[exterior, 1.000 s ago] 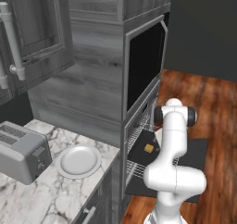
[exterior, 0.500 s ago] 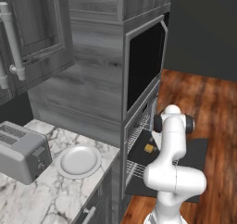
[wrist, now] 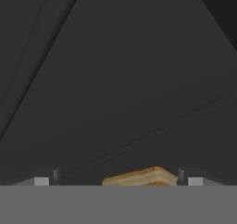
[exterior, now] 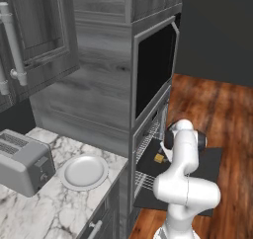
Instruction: Take the baked cake out of the oven and place it on the plate for cooling. Then close the oven door.
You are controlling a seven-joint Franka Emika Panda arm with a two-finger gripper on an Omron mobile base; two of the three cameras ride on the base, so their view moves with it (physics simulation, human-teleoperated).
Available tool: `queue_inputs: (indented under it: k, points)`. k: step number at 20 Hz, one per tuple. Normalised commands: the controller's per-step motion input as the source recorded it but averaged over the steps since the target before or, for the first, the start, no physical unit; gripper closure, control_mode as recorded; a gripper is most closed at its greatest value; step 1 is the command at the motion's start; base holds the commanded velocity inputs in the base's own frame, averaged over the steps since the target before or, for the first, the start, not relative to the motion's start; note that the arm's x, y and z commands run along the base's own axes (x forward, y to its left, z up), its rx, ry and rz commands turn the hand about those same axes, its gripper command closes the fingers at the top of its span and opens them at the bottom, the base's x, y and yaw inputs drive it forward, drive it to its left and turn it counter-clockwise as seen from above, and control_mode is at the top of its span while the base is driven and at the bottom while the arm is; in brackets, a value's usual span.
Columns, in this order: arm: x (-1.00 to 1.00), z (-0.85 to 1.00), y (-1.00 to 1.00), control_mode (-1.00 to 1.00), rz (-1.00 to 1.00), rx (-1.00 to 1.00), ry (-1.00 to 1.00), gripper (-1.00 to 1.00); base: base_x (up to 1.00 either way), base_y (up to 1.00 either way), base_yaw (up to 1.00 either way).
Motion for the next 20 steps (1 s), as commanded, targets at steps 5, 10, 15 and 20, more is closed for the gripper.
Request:
queue_inputs:
  k: [5,10,15,20]
  points:
    - [0.01,-0.14,0.08,-1.0,0.01,0.01,0.0,-1.0,0.0,0.0,0.0]
    - [0.0,-0.13,0.08,-1.0,0.0,0.0,0.0,-1.0,0.0,0.0,0.0]
    - [-0.19,0.0,0.0,-1.0,0.0,0.0,0.0,-1.0,0.0,0.0,0.0]
    - [-0.25,0.0,0.05,-1.0,0.0,0.0,0.0,-1.0,0.0,0.0,0.0]
